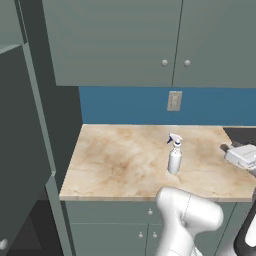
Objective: Move the cutting board and knife to the sink. Then move spray from the cabinet to the counter.
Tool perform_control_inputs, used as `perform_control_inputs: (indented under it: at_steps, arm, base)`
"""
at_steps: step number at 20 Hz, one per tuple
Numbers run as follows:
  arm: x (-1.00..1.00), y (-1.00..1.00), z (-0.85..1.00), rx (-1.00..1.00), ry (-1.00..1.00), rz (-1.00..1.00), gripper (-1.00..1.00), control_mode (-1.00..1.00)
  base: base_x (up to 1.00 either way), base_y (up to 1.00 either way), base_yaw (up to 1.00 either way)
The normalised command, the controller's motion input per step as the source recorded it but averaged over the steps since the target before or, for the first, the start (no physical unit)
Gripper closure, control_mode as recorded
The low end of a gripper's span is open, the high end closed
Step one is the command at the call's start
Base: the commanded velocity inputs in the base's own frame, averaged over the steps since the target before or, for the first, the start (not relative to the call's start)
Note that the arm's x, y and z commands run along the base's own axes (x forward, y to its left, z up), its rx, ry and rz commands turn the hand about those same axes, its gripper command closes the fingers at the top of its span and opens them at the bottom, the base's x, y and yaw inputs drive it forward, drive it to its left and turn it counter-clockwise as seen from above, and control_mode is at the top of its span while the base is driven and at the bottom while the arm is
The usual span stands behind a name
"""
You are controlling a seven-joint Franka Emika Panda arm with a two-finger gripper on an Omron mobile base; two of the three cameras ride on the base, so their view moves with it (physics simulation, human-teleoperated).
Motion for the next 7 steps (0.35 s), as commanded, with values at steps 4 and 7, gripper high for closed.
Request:
perform_control_inputs:
  at_steps: [4,7]
  arm:
    - [-0.92,0.01,0.03,0.0,0.02,0.0,-1.0,-1.0]
    - [-0.91,0.19,0.0,0.0,0.01,0.0,-1.0,-1.0]
  base:
    - [0.0,0.0,0.0]
    - [0.0,0.0,0.0]
